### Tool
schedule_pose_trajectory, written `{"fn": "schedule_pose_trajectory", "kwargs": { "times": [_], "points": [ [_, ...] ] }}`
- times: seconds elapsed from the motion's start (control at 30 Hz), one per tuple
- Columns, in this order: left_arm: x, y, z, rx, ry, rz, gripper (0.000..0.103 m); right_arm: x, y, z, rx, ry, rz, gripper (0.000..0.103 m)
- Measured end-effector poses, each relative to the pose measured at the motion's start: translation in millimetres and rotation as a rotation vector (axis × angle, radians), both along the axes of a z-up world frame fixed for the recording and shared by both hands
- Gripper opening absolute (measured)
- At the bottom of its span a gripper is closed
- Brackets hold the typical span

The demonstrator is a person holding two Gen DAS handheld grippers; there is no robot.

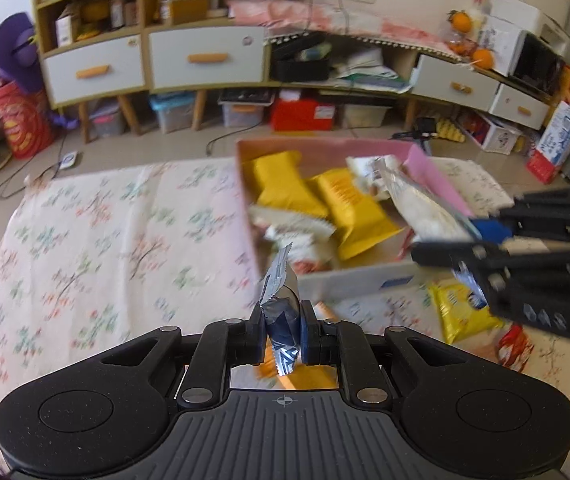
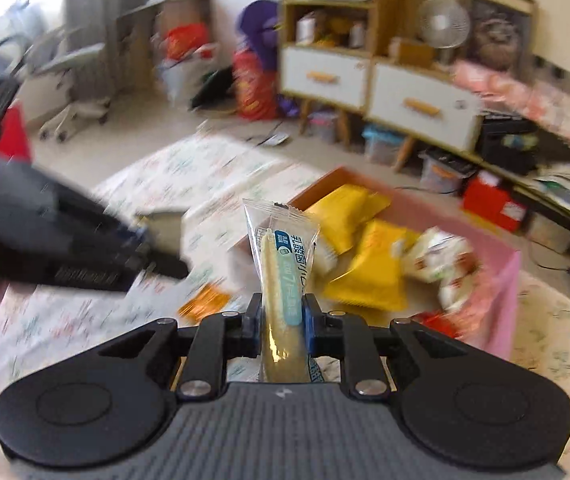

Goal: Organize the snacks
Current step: 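Lift both held snacks and carry them over the pink box, then lower both snacks into the box and open both tools to release them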

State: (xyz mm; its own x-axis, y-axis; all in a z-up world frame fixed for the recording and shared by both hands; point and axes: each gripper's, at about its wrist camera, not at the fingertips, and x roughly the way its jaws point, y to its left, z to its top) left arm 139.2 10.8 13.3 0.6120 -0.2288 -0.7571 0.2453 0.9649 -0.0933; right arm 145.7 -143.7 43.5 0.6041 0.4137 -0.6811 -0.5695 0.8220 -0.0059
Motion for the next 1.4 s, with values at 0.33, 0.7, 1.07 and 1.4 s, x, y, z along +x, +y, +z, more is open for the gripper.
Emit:
{"fn": "schedule_pose_trajectory", "kwargs": {
  "times": [0.33,0.7,1.07,1.4],
  "points": [
    [54,-57,-2,-0.018,0.022,-0.056,0.013,41,-32,-15,-0.039,-0.012,-0.195,0.017],
    [87,-92,-21,0.027,0.042,-0.066,0.014,49,-40,-28,-0.028,0.001,-0.245,0.018],
    [83,-84,-23,0.062,0.021,-0.033,0.026,50,-42,-25,-0.027,0.009,-0.243,0.026],
    [61,-57,-7,0.058,0.001,0.017,0.054,42,-38,-12,-0.045,-0.018,-0.219,0.054]
  ]
}}
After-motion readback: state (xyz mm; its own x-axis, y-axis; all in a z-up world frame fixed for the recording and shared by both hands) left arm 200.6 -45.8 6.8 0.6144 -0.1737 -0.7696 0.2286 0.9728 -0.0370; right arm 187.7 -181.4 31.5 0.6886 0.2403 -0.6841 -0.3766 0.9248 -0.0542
